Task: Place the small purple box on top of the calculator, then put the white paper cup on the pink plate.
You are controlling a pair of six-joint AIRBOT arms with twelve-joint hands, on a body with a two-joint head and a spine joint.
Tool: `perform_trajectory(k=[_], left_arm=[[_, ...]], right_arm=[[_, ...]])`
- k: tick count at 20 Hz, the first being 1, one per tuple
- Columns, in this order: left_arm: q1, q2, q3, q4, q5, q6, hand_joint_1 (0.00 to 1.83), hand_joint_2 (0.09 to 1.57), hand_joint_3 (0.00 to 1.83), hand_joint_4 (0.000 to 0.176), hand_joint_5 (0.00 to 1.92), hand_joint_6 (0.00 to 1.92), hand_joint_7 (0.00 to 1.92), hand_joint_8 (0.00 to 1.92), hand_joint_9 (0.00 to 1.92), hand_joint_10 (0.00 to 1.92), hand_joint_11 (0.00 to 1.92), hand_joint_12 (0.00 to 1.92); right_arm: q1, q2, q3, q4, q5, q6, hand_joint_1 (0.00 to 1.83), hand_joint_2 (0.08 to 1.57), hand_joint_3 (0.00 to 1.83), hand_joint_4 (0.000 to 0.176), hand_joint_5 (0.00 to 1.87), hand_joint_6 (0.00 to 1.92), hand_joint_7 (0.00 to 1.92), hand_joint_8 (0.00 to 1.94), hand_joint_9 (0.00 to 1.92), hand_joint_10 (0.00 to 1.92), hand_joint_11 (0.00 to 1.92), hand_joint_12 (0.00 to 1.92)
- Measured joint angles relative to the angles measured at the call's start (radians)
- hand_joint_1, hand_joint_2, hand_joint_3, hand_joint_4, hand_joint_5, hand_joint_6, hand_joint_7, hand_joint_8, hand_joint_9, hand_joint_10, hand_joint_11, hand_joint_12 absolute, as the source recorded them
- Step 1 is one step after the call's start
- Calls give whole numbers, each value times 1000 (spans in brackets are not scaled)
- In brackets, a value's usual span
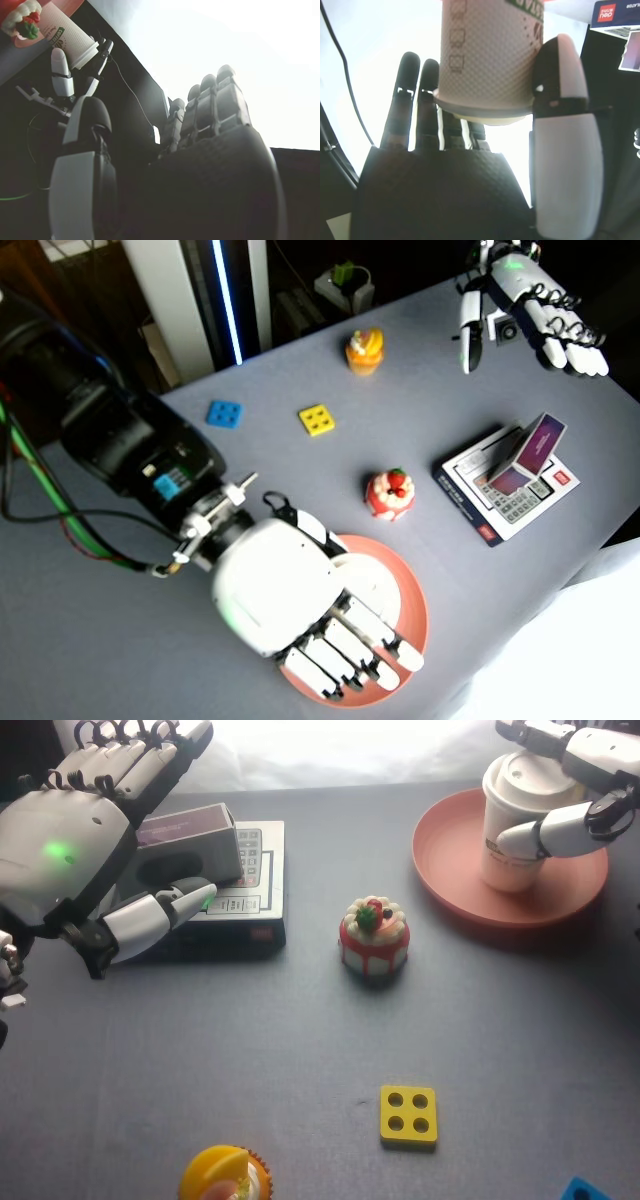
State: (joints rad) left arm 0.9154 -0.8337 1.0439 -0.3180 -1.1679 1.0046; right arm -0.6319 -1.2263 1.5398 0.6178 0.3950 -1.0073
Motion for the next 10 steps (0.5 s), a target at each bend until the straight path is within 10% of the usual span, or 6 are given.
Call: perform_trajectory(k=[2,6,10], left_arm=[[2,0,0,-1,0,0,780,1223,1,83,0,0,0,0,0,0,0,0],[2,0,0,-2,-1,-4,770,1200,0,93,3,1,0,0,0,0,0,0],[11,0,0,-8,-6,-4,736,1166,0,76,8,3,0,0,0,0,0,0]], right_arm=[[0,0,0,0,0,-5,778,992,0,141,0,0,0,0,0,0,0,9],[0,1,-6,1,1,-27,748,961,0,134,0,0,0,0,0,0,0,0],[0,13,-46,3,16,-40,629,933,0,176,0,0,0,0,0,0,0,0]])
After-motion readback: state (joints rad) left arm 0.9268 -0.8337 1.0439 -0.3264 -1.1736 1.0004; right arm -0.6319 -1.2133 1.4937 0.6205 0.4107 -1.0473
